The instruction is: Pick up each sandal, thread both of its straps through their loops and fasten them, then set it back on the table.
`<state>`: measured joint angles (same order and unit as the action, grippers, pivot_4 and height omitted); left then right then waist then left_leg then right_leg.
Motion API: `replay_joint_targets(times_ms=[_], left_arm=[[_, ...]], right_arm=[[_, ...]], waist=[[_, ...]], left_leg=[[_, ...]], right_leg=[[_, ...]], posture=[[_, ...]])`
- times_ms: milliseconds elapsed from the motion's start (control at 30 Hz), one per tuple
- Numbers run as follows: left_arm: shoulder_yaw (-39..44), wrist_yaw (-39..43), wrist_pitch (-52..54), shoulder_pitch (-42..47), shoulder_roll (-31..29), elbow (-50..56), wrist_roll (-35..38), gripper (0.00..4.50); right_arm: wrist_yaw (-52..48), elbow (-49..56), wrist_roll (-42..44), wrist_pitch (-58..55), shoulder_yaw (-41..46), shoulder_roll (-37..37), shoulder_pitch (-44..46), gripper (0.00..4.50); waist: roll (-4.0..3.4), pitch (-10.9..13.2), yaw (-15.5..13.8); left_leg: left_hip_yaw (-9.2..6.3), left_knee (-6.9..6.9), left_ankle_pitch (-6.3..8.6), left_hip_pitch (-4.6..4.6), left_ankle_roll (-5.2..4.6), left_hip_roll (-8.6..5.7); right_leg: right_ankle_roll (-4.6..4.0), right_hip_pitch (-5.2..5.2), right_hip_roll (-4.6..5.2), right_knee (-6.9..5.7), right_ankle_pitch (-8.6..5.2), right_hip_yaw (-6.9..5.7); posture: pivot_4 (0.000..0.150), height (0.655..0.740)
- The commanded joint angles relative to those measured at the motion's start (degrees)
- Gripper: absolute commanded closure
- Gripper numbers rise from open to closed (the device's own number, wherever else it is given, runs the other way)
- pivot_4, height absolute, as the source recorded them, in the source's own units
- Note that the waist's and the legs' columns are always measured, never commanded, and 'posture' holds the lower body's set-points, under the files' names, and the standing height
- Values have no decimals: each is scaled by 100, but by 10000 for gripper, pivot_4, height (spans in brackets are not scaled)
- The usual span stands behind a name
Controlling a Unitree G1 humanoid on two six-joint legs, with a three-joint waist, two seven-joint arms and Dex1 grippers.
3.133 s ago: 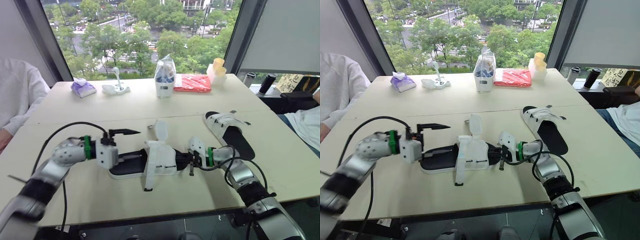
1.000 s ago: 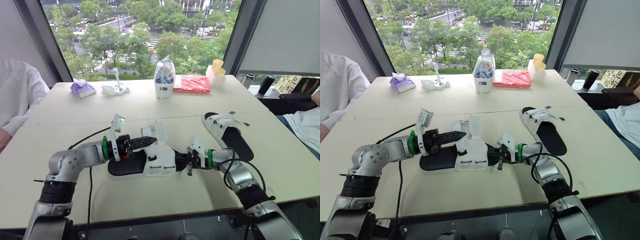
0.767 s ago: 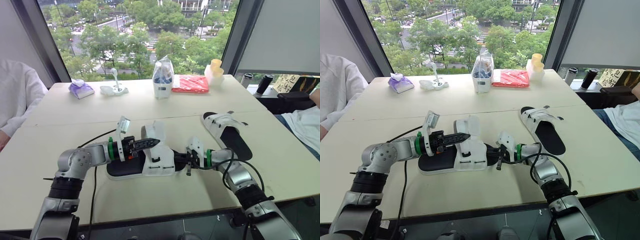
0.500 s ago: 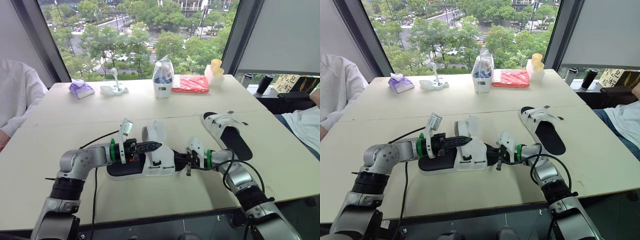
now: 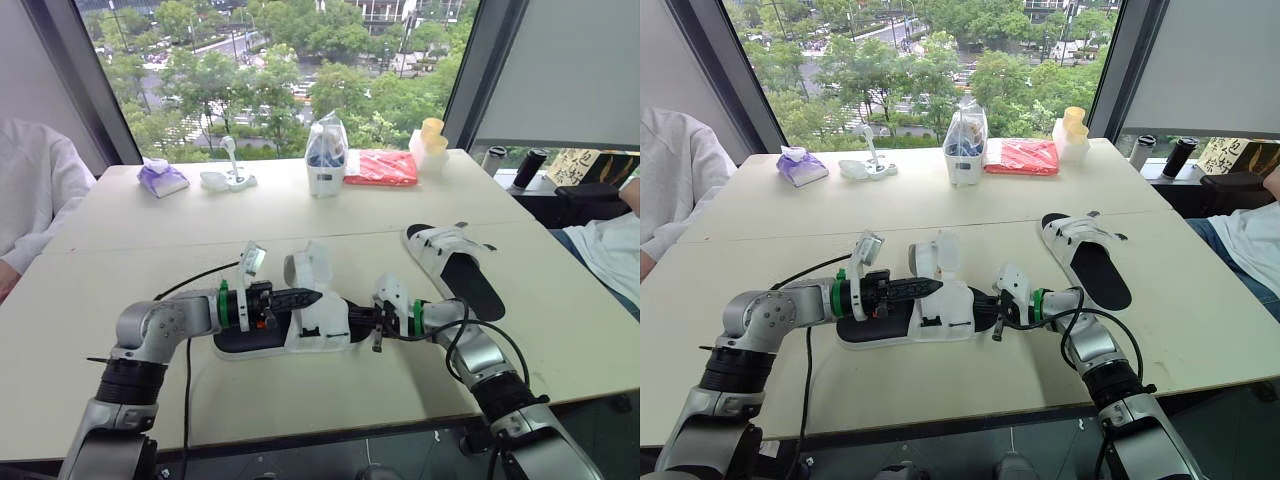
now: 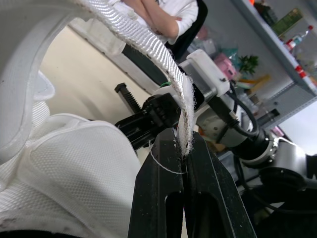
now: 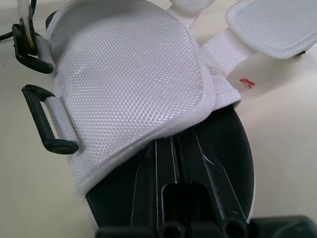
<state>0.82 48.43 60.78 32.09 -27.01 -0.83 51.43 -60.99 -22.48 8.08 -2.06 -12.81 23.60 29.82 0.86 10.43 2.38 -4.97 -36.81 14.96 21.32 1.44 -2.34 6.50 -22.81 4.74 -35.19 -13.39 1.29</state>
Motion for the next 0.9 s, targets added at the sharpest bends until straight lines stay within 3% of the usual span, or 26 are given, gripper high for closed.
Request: replay_joint_targets(times_ms=[33,900], left_arm=[[-58,100,-58,-12,-65,252,-108,44800],[-659,1402,-1018,-101,-451,-107,-1214,44800]], right_arm=[[65,-341,-334,-257,-262,7,-243,45000],[108,-329,-328,-277,-263,-27,-267,45000]], waist=[[0,0,0],[0,0,10]], left_leg=[[0,0,0,0,0,0],[3,14,0,0,1,3]], right_leg=[[0,0,0,0,0,0],[-2,-7,1,5,-1,1]], posture=[[1500,7400],[1500,7400]])
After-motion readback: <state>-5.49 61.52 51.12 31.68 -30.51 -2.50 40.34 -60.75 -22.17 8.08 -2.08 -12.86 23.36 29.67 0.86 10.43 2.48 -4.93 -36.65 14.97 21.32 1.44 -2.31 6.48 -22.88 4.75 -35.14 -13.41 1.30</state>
